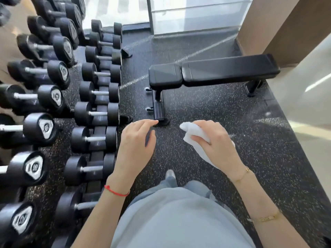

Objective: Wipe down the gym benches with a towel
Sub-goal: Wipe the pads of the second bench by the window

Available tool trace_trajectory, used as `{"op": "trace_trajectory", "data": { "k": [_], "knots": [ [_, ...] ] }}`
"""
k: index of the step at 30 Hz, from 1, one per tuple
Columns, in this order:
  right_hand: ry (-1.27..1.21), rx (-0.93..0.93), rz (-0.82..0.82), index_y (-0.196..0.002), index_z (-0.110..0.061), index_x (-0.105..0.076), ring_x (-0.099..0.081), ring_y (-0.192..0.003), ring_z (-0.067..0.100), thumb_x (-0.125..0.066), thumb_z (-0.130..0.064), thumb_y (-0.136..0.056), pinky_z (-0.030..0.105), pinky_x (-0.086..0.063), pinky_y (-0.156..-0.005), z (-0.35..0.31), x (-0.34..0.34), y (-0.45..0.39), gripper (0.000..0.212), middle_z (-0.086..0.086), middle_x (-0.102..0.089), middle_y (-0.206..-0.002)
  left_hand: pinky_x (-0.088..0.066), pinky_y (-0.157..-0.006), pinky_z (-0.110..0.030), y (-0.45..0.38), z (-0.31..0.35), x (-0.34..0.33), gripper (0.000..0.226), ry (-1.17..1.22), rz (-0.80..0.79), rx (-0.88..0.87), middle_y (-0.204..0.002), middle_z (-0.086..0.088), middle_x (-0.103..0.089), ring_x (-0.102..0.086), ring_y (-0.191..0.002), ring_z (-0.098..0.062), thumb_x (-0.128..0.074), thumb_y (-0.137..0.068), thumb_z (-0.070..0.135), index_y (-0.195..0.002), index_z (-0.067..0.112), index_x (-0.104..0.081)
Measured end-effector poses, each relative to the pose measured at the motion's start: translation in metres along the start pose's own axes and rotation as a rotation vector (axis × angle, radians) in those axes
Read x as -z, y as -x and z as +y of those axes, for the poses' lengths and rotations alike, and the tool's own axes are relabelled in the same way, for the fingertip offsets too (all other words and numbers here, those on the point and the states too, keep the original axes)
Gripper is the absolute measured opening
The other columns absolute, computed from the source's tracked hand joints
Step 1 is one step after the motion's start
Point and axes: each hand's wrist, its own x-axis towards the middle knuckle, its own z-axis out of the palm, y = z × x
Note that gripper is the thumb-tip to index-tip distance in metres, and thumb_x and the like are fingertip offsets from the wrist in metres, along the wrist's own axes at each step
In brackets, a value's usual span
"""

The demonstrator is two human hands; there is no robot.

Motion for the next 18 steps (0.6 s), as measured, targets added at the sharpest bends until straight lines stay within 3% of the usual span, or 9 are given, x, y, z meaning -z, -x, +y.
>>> {"op": "trace_trajectory", "data": {
  "k": [9, 18],
  "knots": [
    [0.022, -0.035, 0.022, -0.123, -0.018, -0.06, -0.051, -0.089, 0.025, -0.058, -0.033, -0.096, 0.043, -0.041, -0.086, 0.059, 0.008, -0.15, 0.031, 0.0, -0.06, -0.097, -0.046, -0.1, -0.046, -0.17, -0.027, -0.032, 0.028, -0.021, -0.038, -0.031, -0.119, 0.001, -0.067, -0.061, -0.113, -0.02, -0.054, -0.095, 0.011, -0.12, 0.013, -0.065],
    [0.0, -0.018, -0.021, -0.122, -0.017, -0.061, -0.051, -0.09, 0.024, -0.058, -0.033, -0.096, 0.038, -0.04, -0.086, 0.181, 0.024, -0.34, 0.031, 0.001, -0.063, -0.1, -0.045, -0.102, -0.046, -0.364, -0.039, -0.118, 0.028, -0.034, -0.044, 0.057, -0.121, 0.001, -0.067, -0.06, -0.114, -0.021, -0.054, -0.096, 0.011, -0.121, 0.014, -0.065]
  ]
}}
